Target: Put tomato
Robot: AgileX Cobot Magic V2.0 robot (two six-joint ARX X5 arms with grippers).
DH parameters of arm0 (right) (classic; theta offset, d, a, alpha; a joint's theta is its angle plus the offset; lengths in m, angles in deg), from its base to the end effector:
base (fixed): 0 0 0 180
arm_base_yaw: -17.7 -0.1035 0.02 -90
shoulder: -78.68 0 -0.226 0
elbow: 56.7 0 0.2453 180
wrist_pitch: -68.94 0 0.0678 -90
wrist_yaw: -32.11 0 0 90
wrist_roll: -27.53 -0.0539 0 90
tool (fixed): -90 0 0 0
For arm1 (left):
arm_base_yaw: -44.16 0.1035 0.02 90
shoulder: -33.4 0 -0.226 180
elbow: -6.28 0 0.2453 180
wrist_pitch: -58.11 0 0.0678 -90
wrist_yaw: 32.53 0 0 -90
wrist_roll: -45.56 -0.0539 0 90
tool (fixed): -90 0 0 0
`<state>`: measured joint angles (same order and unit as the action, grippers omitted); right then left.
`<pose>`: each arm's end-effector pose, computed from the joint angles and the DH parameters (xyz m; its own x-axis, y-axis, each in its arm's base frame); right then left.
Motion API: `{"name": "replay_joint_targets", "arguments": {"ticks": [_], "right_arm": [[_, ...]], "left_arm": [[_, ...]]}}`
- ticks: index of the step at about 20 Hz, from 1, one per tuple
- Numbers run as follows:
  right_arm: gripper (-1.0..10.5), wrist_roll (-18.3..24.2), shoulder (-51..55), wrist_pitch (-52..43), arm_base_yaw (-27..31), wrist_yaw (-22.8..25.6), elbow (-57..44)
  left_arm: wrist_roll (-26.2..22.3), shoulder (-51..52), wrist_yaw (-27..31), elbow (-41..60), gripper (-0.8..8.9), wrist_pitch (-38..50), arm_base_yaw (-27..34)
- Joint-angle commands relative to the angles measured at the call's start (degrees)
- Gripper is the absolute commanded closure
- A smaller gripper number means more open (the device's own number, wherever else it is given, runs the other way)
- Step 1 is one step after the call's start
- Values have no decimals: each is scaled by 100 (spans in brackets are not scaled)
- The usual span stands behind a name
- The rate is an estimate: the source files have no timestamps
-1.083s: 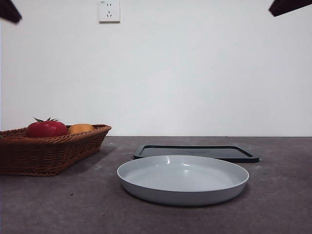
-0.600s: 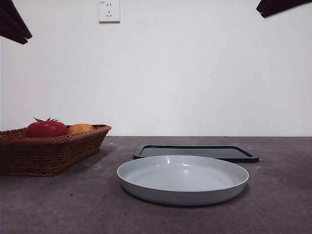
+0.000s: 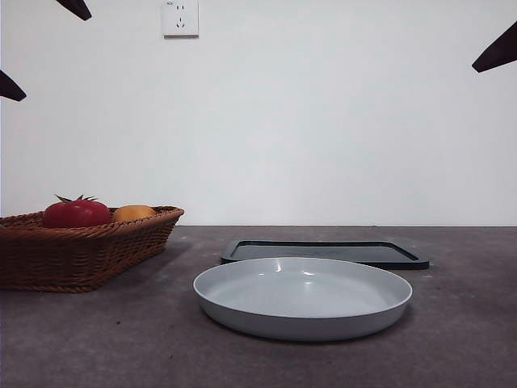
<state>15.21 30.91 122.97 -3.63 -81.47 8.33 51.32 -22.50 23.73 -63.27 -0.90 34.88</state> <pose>0.1750 0.0915 0.2735 0.5384 0.6397 -0.5486 -0.4983 0.7666 0.4049 0.2032 -0.0635 0.2684 0.4871 -0.6424 -0.5917 0.4462 0.7654 -0.4637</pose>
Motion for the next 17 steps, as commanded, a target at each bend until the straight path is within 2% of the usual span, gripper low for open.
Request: {"name": "replay_joint_targets", "arguments": {"ticks": [1, 3, 10, 14, 17], "right_arm": [[317, -94, -48, -39, -24, 31, 76], [317, -127, -48, -39, -24, 94, 79], [317, -219, -48, -39, -24, 118, 79], [317, -227, -48, -42, -24, 118, 79], [317, -227, -48, -39, -24, 122, 79]], "left_arm": [[52, -142, 216, -396, 85, 31, -11], [-37, -380, 483, -730, 85, -212, -11], [-568, -2048, 2090, -2347, 86, -1211, -11], [-833, -3071, 2616, -2988, 86, -1248, -11], [-1261, -3694, 2826, -3209, 86, -1154, -7]]}}
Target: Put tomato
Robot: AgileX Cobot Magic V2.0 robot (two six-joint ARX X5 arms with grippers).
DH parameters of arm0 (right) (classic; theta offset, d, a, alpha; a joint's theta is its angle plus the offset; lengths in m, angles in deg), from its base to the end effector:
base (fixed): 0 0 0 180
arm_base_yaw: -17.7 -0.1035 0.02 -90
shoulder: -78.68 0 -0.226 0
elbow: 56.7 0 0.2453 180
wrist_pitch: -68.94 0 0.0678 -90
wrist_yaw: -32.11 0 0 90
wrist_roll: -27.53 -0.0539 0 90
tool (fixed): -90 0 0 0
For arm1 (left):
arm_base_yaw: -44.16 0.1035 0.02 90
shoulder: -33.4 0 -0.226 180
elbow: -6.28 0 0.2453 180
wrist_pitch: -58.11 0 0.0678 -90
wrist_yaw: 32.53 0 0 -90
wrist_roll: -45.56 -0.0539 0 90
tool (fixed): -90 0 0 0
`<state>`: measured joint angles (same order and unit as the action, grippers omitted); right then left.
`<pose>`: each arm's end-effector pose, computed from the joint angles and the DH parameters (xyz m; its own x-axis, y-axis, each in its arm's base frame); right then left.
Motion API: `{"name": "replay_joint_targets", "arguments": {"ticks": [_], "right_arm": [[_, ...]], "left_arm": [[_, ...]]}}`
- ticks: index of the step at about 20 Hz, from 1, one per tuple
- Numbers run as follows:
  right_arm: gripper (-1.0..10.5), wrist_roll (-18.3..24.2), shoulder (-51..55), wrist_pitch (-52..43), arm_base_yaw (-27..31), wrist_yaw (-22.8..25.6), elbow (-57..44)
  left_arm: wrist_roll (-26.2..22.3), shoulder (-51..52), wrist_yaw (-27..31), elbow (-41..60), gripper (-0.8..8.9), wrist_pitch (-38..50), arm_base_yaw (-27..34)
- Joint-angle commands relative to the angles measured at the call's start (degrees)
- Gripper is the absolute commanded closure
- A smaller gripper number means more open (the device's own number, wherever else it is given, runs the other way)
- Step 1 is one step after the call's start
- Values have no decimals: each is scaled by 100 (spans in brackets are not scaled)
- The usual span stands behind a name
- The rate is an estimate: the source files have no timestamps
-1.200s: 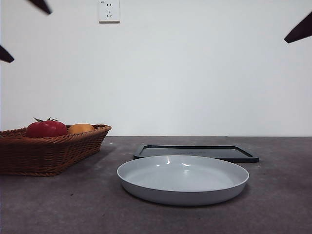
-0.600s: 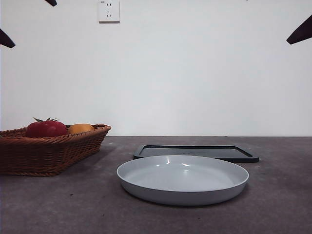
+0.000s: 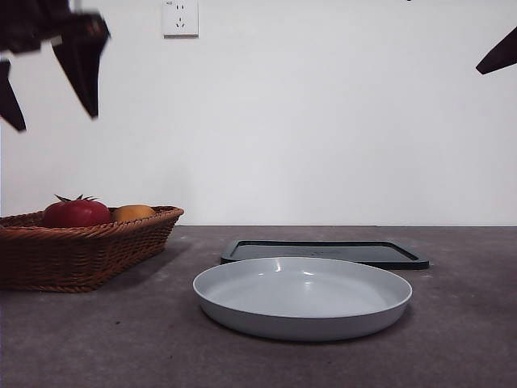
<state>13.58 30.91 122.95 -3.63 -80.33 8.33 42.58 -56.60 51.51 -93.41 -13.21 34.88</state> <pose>0.1756 0.0907 0.2733 0.5510 0.6249 -0.5530 -0.4684 0.7801 0.4148 0.3144 -0.0570 0.2640 0.4497 -0.1787 -0.8751 0.2539 0.9649 -0.0665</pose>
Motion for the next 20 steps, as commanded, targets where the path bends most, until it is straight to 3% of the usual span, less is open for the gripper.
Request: {"name": "replay_joint_targets", "arguments": {"ticks": [1, 9, 20], "right_arm": [[317, -63, -50, -37, -24, 26, 79], [317, -85, -50, 63, -24, 48, 79], [317, -107, -50, 87, -24, 173, 79]], "left_arm": [[-452, -468, 48, -216, 86, 234, -7], [-494, -1508, 302, -216, 95, 1998, 70], [-492, -2256, 299, -216, 96, 2321, 258]]}}
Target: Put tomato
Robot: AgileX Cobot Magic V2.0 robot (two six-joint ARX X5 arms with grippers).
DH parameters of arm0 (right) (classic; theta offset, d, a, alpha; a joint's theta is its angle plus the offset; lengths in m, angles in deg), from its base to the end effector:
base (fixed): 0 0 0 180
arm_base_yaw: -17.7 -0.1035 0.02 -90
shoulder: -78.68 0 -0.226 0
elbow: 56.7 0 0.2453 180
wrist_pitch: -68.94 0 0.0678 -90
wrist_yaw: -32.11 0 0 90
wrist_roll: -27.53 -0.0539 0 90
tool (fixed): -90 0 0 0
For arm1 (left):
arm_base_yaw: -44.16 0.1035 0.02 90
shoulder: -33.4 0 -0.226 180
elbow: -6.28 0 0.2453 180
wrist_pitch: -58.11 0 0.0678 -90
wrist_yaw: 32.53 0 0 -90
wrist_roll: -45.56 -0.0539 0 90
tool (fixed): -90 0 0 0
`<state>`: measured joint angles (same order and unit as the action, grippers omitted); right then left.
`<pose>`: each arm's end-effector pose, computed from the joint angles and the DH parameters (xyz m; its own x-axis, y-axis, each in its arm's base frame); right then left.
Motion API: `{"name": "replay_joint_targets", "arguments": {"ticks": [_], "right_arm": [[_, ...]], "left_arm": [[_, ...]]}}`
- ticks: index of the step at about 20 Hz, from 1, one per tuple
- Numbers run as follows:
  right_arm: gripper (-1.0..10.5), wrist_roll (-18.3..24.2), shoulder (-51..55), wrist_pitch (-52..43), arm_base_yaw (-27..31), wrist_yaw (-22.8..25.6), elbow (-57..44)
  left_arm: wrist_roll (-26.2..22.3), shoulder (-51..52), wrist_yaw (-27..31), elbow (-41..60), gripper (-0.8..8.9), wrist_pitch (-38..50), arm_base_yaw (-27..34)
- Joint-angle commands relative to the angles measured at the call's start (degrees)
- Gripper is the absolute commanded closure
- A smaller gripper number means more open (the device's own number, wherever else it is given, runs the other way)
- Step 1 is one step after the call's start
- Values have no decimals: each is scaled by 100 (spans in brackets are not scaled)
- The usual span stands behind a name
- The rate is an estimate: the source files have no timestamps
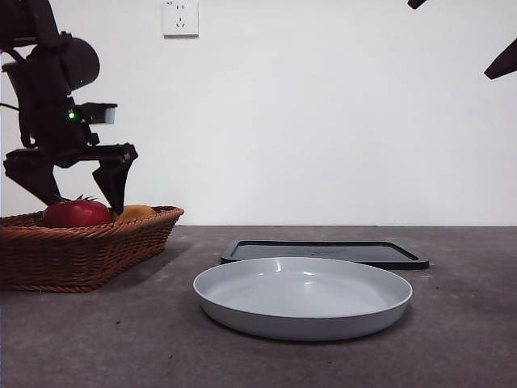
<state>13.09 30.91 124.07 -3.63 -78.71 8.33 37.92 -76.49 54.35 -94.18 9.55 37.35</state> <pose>0.1753 0.0890 0.2711 0.5580 0.5995 -0.5738 -0.4398 0.8000 0.4081 0.4001 -0.0507 0.1727 0.5191 -0.1168 -0.8467 0.2577 0.9659 0.0247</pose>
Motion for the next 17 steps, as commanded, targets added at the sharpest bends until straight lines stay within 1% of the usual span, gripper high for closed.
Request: {"name": "replay_joint_targets", "arguments": {"ticks": [1, 3, 4, 6, 8, 9, 11, 13, 15, 17], "right_arm": [[317, -59, -50, -22, -24, 13, 79], [317, -61, -50, -22, -24, 33, 79], [317, -61, -50, -24, -24, 37, 79], [317, -66, -50, -22, -24, 146, 79], [317, -101, -50, -20, -24, 144, 79], [317, -105, -50, -26, -24, 149, 79], [317, -111, -50, -26, -24, 271, 79], [317, -125, -48, -24, -24, 564, 79], [317, -122, -46, -37, -24, 765, 79], [317, -120, -44, -72, -24, 807, 79]], "left_arm": [[-24, -341, 11, -140, 96, 46, 31], [-22, -455, -37, -140, 98, 26, 37], [-26, -496, -164, -140, 136, -20, 37], [-22, -605, -205, -140, 296, -83, 37], [-24, -614, -205, -140, 474, -181, 37], [-22, -595, -203, -142, 504, -184, 37], [39, -564, -203, -223, 506, -299, 37], [129, -455, -203, -330, 507, -483, 37], [247, -111, -203, -339, 507, -726, 31], [306, 376, -203, -339, 507, -970, -13]]}}
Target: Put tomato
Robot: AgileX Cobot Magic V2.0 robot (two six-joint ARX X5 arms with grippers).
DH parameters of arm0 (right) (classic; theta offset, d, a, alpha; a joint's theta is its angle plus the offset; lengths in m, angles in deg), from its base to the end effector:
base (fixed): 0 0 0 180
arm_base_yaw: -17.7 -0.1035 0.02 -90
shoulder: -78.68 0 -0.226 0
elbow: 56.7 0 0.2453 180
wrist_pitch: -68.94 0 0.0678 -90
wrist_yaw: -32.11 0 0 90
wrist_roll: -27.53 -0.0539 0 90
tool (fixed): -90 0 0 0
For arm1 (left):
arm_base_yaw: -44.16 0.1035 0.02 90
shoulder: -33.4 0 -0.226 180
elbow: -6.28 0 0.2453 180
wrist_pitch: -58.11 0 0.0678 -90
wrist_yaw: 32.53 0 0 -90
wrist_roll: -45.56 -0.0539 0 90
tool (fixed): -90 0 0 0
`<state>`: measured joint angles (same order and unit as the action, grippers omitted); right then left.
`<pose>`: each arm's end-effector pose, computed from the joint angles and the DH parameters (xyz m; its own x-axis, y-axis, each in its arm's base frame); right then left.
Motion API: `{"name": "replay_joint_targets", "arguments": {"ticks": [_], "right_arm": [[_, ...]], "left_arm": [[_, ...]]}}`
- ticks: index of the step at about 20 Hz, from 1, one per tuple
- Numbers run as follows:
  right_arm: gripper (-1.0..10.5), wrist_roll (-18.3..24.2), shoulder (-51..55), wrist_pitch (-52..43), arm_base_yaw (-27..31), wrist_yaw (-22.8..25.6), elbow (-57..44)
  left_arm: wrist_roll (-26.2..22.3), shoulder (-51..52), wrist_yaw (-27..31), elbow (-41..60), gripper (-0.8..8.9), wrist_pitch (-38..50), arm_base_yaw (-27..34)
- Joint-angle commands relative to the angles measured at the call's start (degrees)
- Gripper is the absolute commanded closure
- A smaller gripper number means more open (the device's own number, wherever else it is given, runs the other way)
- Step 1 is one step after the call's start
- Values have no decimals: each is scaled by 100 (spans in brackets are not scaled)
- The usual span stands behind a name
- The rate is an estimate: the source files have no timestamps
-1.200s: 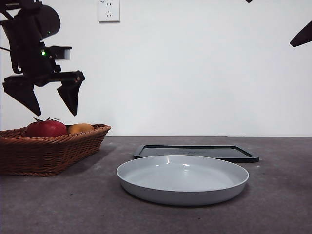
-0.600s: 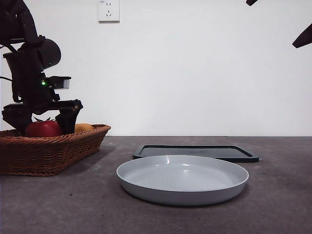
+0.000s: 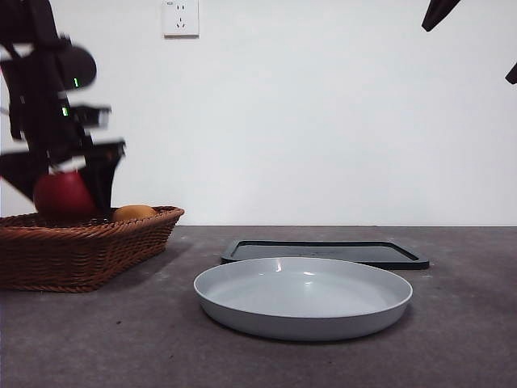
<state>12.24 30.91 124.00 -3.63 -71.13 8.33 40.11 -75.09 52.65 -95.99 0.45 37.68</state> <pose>0.1794 0.0833 0.2699 0.6332 0.4931 -0.5966 -0.3536 0.8699 0.3438 0.3860 -0.0484 0.1822 0.4264 -0.1330 -0.8947 0.2333 0.9718 -0.0333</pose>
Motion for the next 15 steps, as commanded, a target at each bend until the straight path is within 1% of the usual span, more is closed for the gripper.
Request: {"name": "replay_joint_targets", "arguments": {"ticks": [1, 2, 4, 6, 8, 10, 11, 15], "right_arm": [[317, 31, -42, -55, -24, 181, 79], [317, 118, -35, -50, -24, 299, 79], [317, 127, 2, -20, -24, 431, 79], [317, 203, 136, 120, -22, 452, 81], [317, 208, 321, 267, -22, 560, 81], [317, 219, 557, 345, -20, 739, 81], [317, 219, 656, 352, -20, 748, 81], [317, 216, 887, 407, -20, 750, 81]], "left_arm": [[234, 549, -35, -157, 507, -212, -127], [249, 841, -35, -157, 507, -369, -264], [258, 1296, -35, -155, 507, -627, -680], [380, 1558, -37, -155, 506, -979, -1261], [444, 1589, -39, -142, 507, -1088, -1821], [494, 1530, -39, -136, 507, -1032, -2337], [509, 1464, -39, -136, 507, -977, -2566], [584, 1073, -37, -136, 507, -767, -3141]]}}
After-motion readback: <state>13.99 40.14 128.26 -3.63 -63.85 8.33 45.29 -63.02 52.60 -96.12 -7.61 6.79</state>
